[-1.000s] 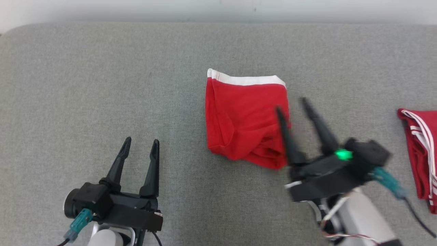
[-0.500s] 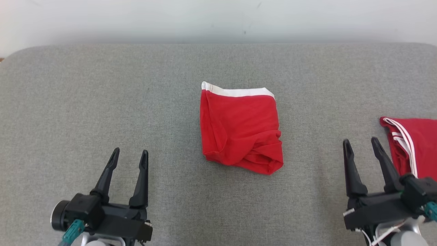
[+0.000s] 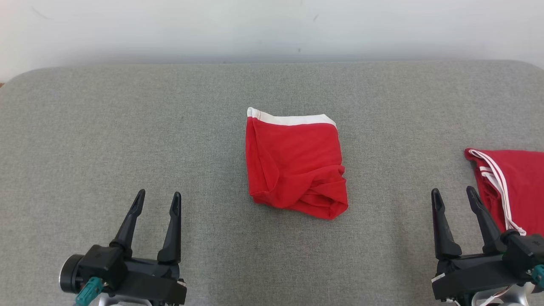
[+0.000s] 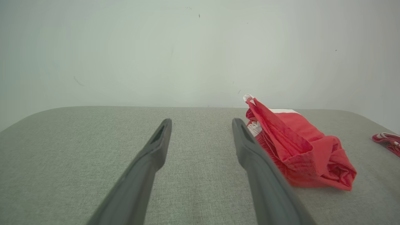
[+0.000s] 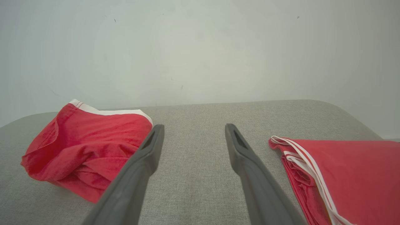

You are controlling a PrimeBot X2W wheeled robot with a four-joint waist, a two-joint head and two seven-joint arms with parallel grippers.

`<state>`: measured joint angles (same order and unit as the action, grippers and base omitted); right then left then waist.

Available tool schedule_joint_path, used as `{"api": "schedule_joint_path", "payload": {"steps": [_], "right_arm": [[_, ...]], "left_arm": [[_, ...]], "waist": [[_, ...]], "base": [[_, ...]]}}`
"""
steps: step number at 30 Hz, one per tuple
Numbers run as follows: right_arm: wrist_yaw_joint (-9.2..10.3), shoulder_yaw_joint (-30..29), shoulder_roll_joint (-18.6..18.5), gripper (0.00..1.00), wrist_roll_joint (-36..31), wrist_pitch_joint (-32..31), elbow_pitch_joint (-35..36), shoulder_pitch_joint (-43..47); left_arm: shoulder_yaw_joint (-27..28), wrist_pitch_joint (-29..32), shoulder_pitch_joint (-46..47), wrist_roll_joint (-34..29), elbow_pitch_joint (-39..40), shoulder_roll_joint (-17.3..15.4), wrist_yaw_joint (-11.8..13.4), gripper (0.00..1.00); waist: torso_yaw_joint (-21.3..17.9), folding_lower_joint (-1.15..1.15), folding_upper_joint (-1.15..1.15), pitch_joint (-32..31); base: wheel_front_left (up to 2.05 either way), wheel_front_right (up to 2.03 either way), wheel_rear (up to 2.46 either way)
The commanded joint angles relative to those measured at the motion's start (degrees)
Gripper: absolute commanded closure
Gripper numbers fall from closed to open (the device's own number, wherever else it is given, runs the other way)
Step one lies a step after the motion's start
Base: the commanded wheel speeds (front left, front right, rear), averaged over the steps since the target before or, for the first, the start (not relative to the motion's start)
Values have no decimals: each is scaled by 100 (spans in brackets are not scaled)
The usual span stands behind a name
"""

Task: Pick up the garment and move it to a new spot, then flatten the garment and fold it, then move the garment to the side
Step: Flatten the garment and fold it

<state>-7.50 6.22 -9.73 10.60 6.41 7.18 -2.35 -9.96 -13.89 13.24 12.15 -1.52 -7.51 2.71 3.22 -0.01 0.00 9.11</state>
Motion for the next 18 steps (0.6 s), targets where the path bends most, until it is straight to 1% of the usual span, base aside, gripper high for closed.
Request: {"api": "schedule_joint_path", "payload": {"steps": [1, 3, 4, 5, 10, 18], "right_arm": [[2, -5, 3, 0, -27, -21, 33, 22], [2, 33, -8, 0, 5, -39, 36, -5], [2, 70, -32, 86, 41, -49, 37, -46], [2, 104, -62, 100, 94, -82, 13, -91], [2, 482, -287, 100, 274, -40, -321, -581], [2, 1485, -581, 100, 572, 345, -1448, -1868]], "left_arm": [[-11, 4, -44, 40, 27, -40, 25, 0], [-22, 3, -31, 43, 32, -39, 25, 0], [-30, 5, -17, 45, 37, -39, 26, 0], [-43, 6, 4, 48, 51, -34, 26, 0], [-107, -17, 105, 66, 57, 9, 3, 0], [-273, -57, 301, 78, -20, 109, -56, 0]], "waist": [[12, 1, 0, 14], [24, 1, 0, 25], [36, 1, 0, 41], [52, 1, 0, 70], [169, 1, 0, 228], [482, 1, 0, 510]], "base": [[0, 0, 0], [0, 0, 0], [0, 0, 0], [0, 0, 0], [0, 0, 0], [0, 0, 0]]}}
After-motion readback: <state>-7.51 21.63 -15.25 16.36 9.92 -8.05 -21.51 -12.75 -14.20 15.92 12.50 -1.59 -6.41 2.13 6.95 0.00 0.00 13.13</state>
